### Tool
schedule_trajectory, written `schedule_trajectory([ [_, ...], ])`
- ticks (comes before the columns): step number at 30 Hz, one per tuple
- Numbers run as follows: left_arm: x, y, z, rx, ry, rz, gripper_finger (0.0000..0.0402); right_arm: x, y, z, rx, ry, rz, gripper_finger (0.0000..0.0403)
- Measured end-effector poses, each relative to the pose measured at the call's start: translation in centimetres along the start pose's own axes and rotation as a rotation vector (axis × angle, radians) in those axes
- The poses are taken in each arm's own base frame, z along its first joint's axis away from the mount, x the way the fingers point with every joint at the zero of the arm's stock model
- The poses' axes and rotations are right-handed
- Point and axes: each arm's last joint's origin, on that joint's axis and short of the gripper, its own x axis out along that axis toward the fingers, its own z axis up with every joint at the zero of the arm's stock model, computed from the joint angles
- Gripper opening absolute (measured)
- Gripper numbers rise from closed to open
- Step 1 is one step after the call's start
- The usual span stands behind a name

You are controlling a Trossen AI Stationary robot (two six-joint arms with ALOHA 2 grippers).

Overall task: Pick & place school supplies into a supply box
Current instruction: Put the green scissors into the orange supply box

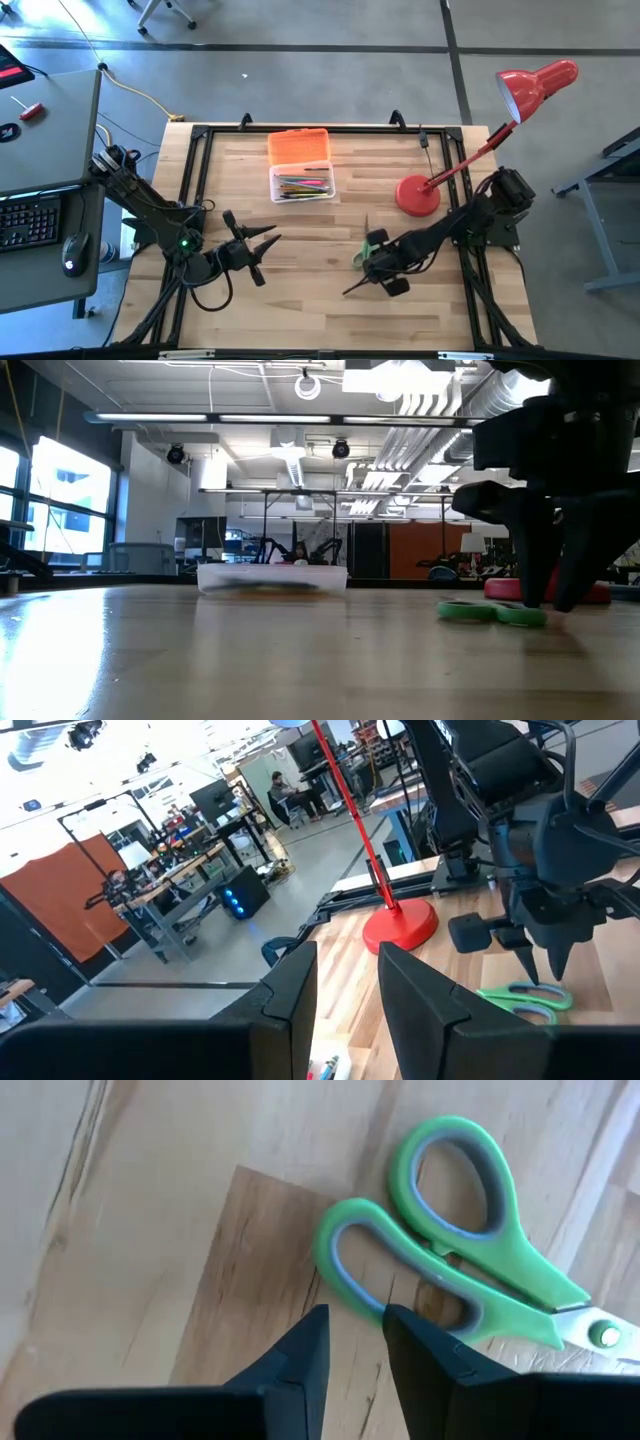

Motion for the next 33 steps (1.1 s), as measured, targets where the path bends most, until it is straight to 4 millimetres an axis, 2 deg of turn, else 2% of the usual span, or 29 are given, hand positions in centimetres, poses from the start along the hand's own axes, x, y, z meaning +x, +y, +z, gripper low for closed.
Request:
schedule_trajectory([
  [10,0.0,0.0,0.0,0.000,0.000,0.001,0.0140,-2.2,0.0,1.5,-0.122,-0.093,0.016,0.0083],
  [18,0.0,0.0,0.0,0.001,0.000,0.000,0.0140,-0.5,0.0,0.8,-0.234,-0.039,-0.003,0.0083],
  [27,0.0,0.0,0.0,0.001,0.000,0.001,0.0140,1.8,-0.2,1.7,-0.254,-0.074,0.031,0.0082],
  [30,0.0,0.0,0.0,0.001,0.000,0.001,0.0140,2.1,-0.4,1.8,-0.248,-0.075,0.014,0.0069],
  [33,0.0,0.0,0.0,0.001,0.000,0.001,0.0140,1.9,-0.8,2.3,-0.236,-0.092,-0.016,0.0035],
])
